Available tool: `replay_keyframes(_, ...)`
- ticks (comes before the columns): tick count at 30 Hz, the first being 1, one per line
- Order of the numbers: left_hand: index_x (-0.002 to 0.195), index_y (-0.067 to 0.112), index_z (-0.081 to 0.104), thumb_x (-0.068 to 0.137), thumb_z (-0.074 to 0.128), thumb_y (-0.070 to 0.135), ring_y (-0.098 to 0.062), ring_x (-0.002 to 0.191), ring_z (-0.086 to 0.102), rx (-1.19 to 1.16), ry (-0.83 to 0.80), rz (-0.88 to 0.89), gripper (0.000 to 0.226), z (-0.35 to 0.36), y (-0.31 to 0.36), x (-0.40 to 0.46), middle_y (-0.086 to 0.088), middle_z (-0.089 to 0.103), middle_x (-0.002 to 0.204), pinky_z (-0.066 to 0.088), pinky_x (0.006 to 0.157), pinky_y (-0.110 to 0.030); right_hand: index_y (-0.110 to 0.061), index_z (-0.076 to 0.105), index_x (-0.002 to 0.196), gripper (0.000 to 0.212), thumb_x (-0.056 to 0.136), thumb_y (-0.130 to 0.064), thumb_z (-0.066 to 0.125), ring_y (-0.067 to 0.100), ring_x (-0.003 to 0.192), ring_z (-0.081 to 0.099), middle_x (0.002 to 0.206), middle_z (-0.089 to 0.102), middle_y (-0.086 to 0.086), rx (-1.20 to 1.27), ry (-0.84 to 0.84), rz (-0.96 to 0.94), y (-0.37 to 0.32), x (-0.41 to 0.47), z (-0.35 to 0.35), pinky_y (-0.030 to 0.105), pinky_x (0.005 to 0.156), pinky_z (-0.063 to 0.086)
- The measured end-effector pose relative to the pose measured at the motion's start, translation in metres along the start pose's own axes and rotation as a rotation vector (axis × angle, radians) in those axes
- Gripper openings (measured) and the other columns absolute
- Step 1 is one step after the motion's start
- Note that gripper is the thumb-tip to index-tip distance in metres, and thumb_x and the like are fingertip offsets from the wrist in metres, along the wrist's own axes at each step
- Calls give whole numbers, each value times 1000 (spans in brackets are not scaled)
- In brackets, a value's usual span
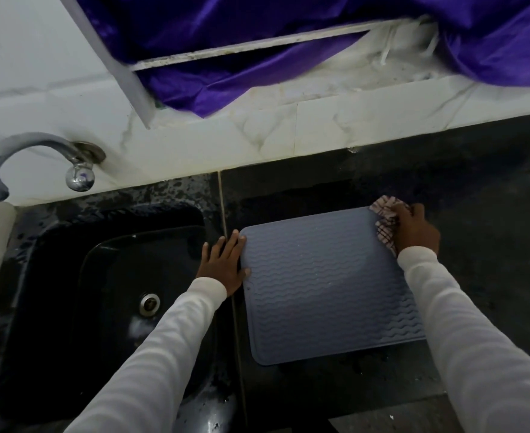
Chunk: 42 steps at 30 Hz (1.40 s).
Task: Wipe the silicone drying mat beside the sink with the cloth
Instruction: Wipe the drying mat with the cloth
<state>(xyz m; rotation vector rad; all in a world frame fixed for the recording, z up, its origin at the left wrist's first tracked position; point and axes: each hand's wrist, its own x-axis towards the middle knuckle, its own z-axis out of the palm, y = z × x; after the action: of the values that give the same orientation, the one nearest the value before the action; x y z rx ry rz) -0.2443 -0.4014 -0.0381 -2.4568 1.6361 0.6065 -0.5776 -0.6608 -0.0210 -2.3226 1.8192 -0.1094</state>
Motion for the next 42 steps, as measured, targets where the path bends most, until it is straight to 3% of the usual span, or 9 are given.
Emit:
replay_keyframes(7, 154, 28, -10, 96, 37, 54, -28, 149, -1, 28, -20, -6, 79, -3, 4, 2, 5, -13, 162, -2, 119, -52, -16, 59, 122, 35, 89, -9, 53, 40, 94, 57, 122, 51, 15, 305, 105, -7, -66, -43, -16, 38, 78, 45)
replay_keyframes(10, 154, 29, -8, 96, 38, 54, -28, 149, 0, 30, -20, -2, 79, -5, 5, 0, 5, -12, 162, -1, 119, -52, -17, 63, 118, 31, 89, -9, 53, 29, 100, 55, 116, 56, 10, 409, -11, -141, -131, -100, -7, 30, 80, 42)
replay_keyframes(13, 154, 32, -6, 96, 43, 42, -28, 149, -1, -34, -11, -7, 77, -6, 5, -1, 7, -11, 162, -2, 119, -52, -33, 56, 113, 25, 93, -42, 46, 29, 96, 62, 111, 62, 4, 446, -242, -295, -187, -163, 34, 37, 85, 50)
replay_keyframes(16, 154, 35, -1, 92, 52, 31, -28, 149, -3, -122, 43, 2, 82, 2, 6, -7, 7, -7, 163, -3, 119, -53, -32, 45, 127, 47, 92, -61, 32, 29, 96, 63, 111, 59, -2, 362, -258, -413, -210, -193, 57, 41, 83, 52)
replay_keyframes(20, 154, 37, 8, 97, 46, 40, -27, 150, -1, -140, 131, 27, 68, 14, 3, -11, 6, -1, 163, -6, 117, -53, -28, 47, 137, 54, 86, -30, 64, 34, 69, 64, 122, 53, 10, 151, -157, -443, -186, -182, 58, 41, 58, 52)
replay_keyframes(23, 153, 40, 11, 97, 43, 51, -26, 150, -2, -184, 132, 23, 66, 13, 2, -10, 7, 1, 163, -10, 116, -52, -24, 56, 130, 58, 75, -21, 75, 33, 55, 62, 120, 56, 15, 25, -117, -373, -148, -170, 60, 36, 45, 49)
replay_keyframes(30, 153, 41, 12, 97, 44, 48, -26, 150, -1, -188, 122, 19, 65, 11, 1, -10, 7, 2, 163, -9, 117, -54, -28, 34, 144, 61, 89, -29, 59, 36, 86, 62, 142, 35, 15, -81, -140, -314, -80, -140, 34, 43, 71, 52)
replay_keyframes(34, 153, 41, 12, 98, 44, 48, -26, 150, -1, -192, 117, 19, 64, 12, 1, -10, 8, 1, 163, -9, 117, -54, -37, 32, 125, 33, 97, -29, 48, 42, 94, 60, 129, 50, 16, -5, -68, -189, -45, -121, 16, 51, 80, 52)
replay_keyframes(42, 153, 40, 10, 98, 41, 48, -27, 149, -4, -200, 119, 20, 64, 14, 3, -10, 6, -1, 163, -9, 117, -54, -22, 48, 129, 37, 92, -23, 51, 45, 75, 59, 122, 42, 17, -24, 22, 76, 15, -87, -3, 42, 66, 42)
